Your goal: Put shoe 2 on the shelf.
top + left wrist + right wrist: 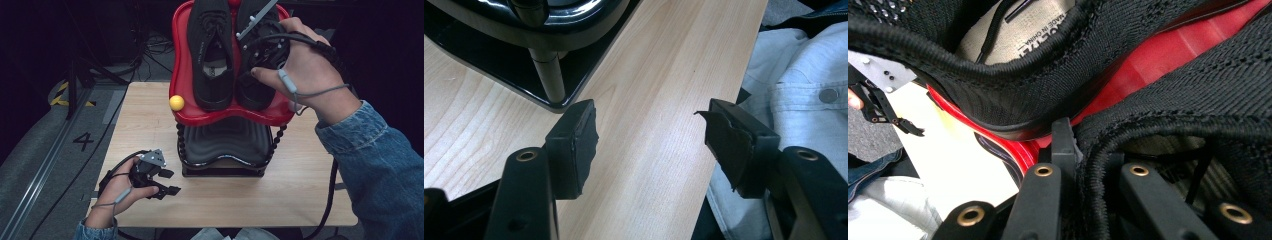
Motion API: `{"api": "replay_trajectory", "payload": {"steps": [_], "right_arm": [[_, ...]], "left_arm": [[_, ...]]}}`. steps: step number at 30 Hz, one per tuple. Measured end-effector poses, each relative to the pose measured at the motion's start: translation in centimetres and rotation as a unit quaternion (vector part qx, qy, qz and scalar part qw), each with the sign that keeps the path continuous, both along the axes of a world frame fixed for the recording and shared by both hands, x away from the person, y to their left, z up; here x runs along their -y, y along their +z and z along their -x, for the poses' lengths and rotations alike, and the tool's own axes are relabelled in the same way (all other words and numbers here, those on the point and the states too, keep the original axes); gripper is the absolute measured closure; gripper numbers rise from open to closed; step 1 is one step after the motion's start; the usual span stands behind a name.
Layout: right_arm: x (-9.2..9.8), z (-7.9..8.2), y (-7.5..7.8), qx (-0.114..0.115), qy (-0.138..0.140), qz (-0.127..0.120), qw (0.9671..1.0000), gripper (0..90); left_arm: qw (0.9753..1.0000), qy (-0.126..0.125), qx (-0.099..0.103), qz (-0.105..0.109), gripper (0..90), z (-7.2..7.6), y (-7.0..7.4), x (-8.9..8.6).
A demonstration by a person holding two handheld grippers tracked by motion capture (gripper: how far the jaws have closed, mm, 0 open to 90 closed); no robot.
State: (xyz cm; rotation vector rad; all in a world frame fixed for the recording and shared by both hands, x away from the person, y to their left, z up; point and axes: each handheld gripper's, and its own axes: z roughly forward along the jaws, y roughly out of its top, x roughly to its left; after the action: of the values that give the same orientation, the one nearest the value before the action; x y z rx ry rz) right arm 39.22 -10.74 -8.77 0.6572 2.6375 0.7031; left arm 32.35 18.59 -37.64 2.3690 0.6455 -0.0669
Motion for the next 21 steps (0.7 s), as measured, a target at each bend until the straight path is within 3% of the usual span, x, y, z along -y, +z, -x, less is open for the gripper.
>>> {"api": "replay_trajectory", "payload": {"steps": [11, 14, 16, 17, 21], "right_arm": [[-0.2, -0.3, -0.1, 0.009, 0.003, 0.008, 0.9999, 83.8], [0.0, -0.1, 0.0, 0.004, 0.005, 0.005, 1.0000, 76.3], [0.2, 0.1, 0.1, -0.015, 0.003, -0.011, 0.9998, 67.8], [0.2, 0.1, 0.1, -0.015, 0.003, -0.011, 0.9998, 67.8], [1.3, 0.9, 1.0, -0.031, -0.003, -0.056, 0.9979, 57.1]], "left_arm": [[1.0000, 0.002, -0.003, 0.001, 38.1, 0.0, -0.1, 0.0], [1.0000, 0.002, -0.004, 0.001, 38.1, 0.0, -0.1, 0.0], [1.0000, 0.001, -0.003, 0.000, 38.0, 0.0, -0.1, 0.1], [1.0000, 0.001, -0.003, 0.000, 38.1, 0.0, -0.1, 0.1], [1.0000, 0.001, -0.004, 0.000, 37.9, 0.0, -0.1, 0.1]]}}
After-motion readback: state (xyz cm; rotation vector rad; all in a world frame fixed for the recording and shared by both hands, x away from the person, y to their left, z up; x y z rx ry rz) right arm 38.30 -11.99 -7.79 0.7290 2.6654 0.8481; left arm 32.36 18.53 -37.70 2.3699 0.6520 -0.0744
